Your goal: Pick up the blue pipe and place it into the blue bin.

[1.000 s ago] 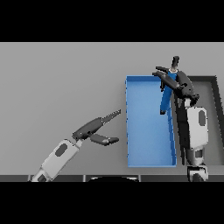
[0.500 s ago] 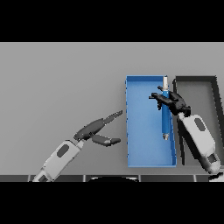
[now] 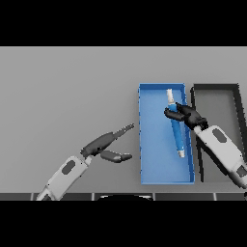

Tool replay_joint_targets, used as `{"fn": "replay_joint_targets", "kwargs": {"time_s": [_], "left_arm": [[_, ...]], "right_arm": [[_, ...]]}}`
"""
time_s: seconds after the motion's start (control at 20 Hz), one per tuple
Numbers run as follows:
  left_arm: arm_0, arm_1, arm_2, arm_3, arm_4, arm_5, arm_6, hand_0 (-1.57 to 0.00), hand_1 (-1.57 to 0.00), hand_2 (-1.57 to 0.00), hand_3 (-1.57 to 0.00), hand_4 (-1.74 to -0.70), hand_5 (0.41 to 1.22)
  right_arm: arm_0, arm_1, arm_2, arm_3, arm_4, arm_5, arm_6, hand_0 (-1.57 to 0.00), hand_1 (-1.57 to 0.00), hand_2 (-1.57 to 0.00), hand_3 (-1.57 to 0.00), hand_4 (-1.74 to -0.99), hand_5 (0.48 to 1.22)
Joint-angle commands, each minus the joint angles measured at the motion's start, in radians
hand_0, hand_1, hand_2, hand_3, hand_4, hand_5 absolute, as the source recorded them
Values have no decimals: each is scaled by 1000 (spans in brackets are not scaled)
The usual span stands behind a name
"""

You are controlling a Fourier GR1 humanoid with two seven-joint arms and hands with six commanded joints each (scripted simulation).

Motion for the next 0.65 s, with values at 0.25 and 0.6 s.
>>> {"fn": "replay_joint_targets", "kwargs": {"time_s": [0.25, 0.6], "left_arm": [[1, 9, 3, -12, -1, 5, 15, 1, 1, 1, 1, -828, 472], [10, 15, -8, -68, 0, 16, 46, 1, 1, 1, 1, -826, 474]], "right_arm": [[-12, 3, 21, 0, 22, -25, -13, -40, -30, -29, -17, -1182, 795], [-17, 4, 27, -3, 31, -15, -20, -20, -15, -14, -8, -1186, 769]]}}
